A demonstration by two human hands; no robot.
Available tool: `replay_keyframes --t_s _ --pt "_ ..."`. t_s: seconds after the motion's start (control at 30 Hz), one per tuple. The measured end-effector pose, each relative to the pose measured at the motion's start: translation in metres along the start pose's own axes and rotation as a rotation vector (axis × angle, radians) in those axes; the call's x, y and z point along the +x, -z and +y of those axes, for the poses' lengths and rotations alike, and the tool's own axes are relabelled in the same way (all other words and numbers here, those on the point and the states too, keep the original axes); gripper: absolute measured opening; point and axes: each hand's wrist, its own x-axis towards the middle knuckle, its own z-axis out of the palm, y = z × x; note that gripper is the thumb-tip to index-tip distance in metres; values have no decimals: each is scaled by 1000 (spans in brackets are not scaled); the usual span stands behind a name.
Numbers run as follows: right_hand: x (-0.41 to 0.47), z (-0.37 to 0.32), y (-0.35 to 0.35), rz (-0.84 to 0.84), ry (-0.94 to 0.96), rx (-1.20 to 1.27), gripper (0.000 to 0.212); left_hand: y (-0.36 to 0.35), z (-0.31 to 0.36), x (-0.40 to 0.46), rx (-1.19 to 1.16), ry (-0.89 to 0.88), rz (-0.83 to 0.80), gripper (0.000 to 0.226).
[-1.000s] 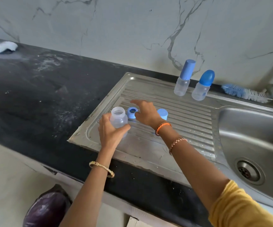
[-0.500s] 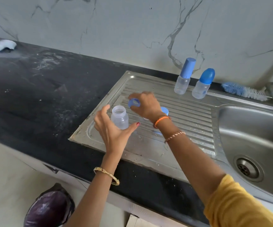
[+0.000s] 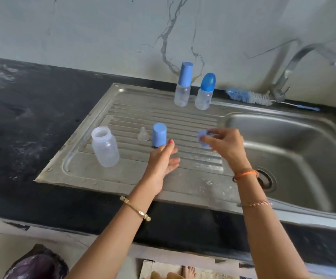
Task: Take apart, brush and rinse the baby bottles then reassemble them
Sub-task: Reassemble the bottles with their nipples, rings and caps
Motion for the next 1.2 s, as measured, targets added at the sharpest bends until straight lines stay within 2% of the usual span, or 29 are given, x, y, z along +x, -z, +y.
replay_keyframes --t_s 0.03,0.07,0.1,0.17,0.23,0.33,0.47,0.5,0.57,0.67,0.8,0.9,0.97,1.07,1.2 --pt "-5 -2 1 -54 23 199 40 1 -1 0 -45 58 -53 35" --pt "-10 -7 0 -96 57 299 42 3 -1 0 -96 109 -110 40" --pt "-12 -12 -1 -169 114 297 46 4 1 -1 -153 146 -164 41" --pt "-19 -24 -9 -328 229 128 58 10 6 -4 -244 167 -230 42" --pt "-26 -31 -20 -361 317 16 64 16 8 -4 -274 136 -234 41" --pt "-28 -40 -29 -347 383 -44 63 30 10 -6 -259 72 -212 40" --pt "-17 -60 -37 -553 461 -139 60 49 10 -7 -274 44 -118 32" --pt "-12 -66 -41 -552 456 -96 54 54 10 -7 -291 41 -74 29" --pt "1 -76 -55 -418 469 -98 38 63 9 -7 -296 42 5 27" --pt "19 -91 -85 -262 543 -355 24 69 8 -7 -253 42 76 27" --pt "36 -97 -126 -241 596 -849 35 70 9 -8 -260 28 135 20" --pt "45 -96 -144 -283 582 -999 40 71 10 -9 -285 22 156 19" --pt "47 -95 -149 -286 637 -1006 37 72 10 -9 -294 17 166 19" --pt "46 -102 -146 -319 673 -884 32 74 9 -9 -295 13 159 18" --pt "44 -110 -105 -307 523 -492 24 68 11 -6 -311 16 106 14"
